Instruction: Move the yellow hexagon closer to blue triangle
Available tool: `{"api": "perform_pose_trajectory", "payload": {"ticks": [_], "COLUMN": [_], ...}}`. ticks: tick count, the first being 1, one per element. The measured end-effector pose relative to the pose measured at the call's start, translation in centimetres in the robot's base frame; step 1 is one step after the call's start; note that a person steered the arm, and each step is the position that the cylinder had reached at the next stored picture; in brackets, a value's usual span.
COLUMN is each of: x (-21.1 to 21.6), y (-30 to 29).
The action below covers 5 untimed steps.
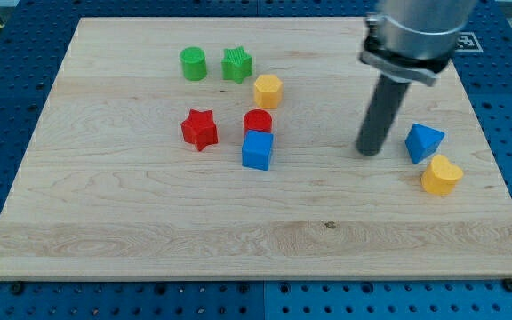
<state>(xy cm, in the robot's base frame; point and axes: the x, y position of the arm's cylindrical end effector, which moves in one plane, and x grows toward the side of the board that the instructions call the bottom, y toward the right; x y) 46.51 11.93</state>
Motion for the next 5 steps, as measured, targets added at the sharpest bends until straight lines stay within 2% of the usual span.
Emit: {"api": "perform_pose_trajectory", "payload": {"ticks": [1,2,5], "x": [-0.7,-1.4,-4.4], "y": [-4.8,-6.4,-7.4]}}
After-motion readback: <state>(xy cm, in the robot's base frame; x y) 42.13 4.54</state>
